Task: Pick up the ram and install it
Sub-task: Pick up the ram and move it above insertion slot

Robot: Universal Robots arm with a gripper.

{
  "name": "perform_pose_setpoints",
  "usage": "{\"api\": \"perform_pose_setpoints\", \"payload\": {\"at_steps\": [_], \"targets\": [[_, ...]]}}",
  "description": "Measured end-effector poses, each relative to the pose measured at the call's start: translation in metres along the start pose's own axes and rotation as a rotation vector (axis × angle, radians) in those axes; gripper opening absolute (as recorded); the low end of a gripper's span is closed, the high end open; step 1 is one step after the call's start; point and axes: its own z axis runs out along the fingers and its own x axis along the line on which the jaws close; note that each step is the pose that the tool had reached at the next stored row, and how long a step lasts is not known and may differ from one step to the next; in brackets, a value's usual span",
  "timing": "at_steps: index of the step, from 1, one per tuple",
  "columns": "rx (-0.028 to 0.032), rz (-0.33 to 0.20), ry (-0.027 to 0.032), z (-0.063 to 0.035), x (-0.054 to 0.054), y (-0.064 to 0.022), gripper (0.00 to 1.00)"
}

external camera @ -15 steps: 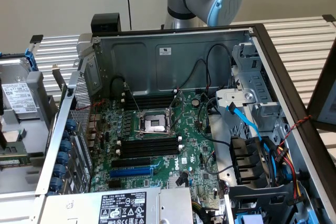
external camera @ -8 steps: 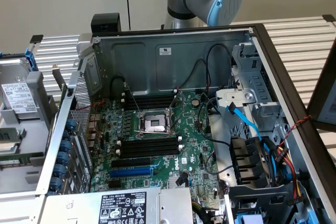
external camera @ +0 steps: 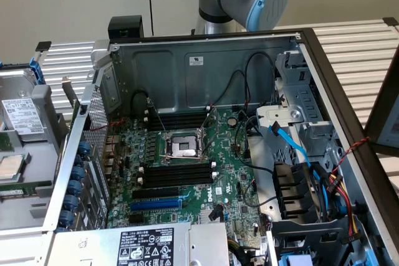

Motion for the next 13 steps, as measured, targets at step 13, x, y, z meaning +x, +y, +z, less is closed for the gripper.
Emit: {"api": "perform_pose_setpoints", "payload": {"at_steps": [13], "targets": [[0.0002,-0.005,-0.0002,-0.0564,0.006,-0.0036,0.13]]}}
